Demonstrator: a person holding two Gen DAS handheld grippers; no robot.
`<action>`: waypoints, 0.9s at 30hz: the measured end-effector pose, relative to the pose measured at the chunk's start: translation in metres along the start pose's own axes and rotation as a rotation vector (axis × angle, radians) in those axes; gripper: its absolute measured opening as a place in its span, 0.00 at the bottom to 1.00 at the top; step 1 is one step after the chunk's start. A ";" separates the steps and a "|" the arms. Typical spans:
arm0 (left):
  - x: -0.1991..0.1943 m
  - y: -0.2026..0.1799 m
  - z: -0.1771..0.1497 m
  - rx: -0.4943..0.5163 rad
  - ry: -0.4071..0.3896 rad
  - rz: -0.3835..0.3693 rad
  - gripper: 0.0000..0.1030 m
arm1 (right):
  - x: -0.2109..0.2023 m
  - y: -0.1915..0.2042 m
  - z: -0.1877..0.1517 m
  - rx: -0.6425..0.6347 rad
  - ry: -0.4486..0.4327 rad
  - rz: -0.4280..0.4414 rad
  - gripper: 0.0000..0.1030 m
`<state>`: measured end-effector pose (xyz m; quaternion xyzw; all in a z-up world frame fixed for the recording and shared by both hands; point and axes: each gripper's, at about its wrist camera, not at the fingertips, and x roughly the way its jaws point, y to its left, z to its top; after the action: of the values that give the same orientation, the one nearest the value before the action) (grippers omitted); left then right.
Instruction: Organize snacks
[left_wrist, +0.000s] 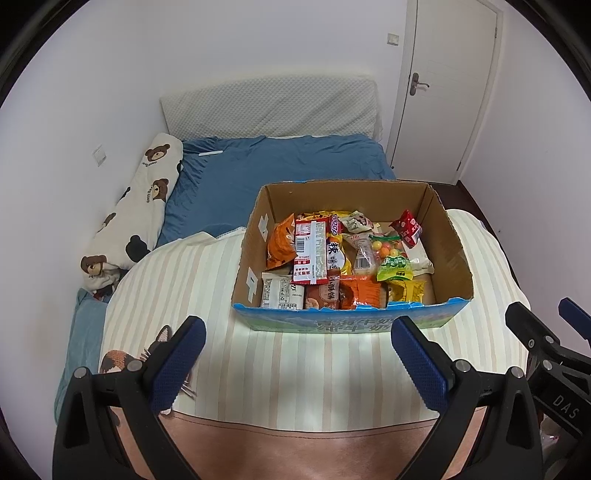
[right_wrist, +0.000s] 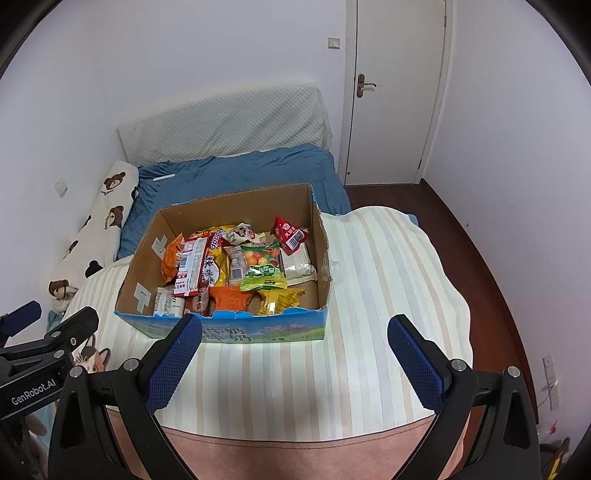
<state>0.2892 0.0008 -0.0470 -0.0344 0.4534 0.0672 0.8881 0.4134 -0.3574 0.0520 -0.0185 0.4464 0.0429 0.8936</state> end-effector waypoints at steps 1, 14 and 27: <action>0.000 0.000 0.000 0.000 0.000 -0.001 1.00 | 0.000 0.000 0.001 0.000 0.000 0.000 1.00; -0.003 0.001 0.001 0.000 -0.004 -0.002 1.00 | -0.002 -0.004 0.006 0.000 -0.007 0.009 1.00; -0.006 0.001 0.001 0.002 -0.006 -0.003 1.00 | -0.005 -0.004 0.006 -0.003 -0.009 0.014 1.00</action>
<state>0.2865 0.0018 -0.0419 -0.0339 0.4507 0.0654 0.8896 0.4154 -0.3614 0.0598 -0.0166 0.4424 0.0498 0.8953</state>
